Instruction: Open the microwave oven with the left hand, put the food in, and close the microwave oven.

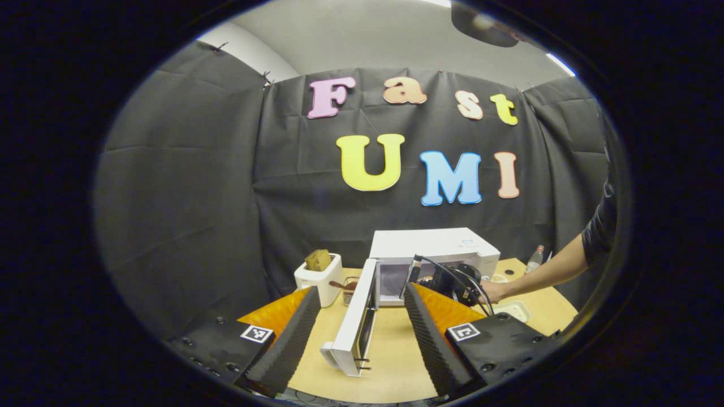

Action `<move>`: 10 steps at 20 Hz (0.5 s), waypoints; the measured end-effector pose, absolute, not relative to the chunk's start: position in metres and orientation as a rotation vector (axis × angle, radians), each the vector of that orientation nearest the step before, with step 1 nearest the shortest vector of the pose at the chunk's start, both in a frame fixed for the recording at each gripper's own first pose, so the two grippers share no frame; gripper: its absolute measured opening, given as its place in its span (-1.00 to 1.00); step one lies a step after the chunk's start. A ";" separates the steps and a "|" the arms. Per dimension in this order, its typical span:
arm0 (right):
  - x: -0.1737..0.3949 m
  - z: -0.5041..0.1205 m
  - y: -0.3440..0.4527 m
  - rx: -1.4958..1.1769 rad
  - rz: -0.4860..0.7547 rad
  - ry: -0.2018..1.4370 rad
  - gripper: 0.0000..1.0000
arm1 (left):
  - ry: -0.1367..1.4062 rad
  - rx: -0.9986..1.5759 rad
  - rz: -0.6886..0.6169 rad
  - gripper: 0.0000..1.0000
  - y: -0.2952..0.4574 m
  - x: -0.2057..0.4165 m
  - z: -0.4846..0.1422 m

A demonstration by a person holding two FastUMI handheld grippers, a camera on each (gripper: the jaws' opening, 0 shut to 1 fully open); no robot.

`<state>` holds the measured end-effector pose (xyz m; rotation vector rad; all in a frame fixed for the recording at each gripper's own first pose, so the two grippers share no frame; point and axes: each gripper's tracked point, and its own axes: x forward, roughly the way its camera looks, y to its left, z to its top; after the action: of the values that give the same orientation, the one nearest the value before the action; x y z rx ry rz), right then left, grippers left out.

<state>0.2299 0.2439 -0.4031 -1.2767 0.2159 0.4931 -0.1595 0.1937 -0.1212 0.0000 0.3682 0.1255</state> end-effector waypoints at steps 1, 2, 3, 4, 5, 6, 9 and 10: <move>0.238 -0.405 0.248 -1.290 0.489 0.200 0.03 | 0.375 0.000 0.135 0.88 0.195 -0.162 -0.123; 0.247 -0.409 0.253 -1.313 0.489 0.179 0.03 | 0.383 0.000 0.145 0.88 0.195 -0.165 -0.125; 0.252 -0.409 0.256 -1.335 0.493 0.166 0.03 | 0.391 0.001 0.153 0.88 0.197 -0.167 -0.127; 0.257 -0.412 0.256 -1.354 0.500 0.160 0.03 | 0.398 0.004 0.160 0.88 0.198 -0.169 -0.128; 0.262 -0.417 0.258 -1.369 0.504 0.155 0.03 | 0.401 0.007 0.167 0.88 0.199 -0.171 -0.128; 0.265 -0.419 0.257 -1.381 0.503 0.156 0.03 | 0.405 0.007 0.172 0.88 0.200 -0.172 -0.129; 0.269 -0.430 0.250 -1.391 0.500 0.197 0.22 | 0.412 0.003 0.179 0.89 0.200 -0.173 -0.133; 0.268 -0.428 0.252 -1.368 0.503 0.206 0.28 | 0.413 0.002 0.177 0.89 0.199 -0.172 -0.133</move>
<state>0.2680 0.2515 -0.4283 -1.3681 0.2064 0.5027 -0.1717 0.1990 -0.1329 0.0022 0.4133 0.1772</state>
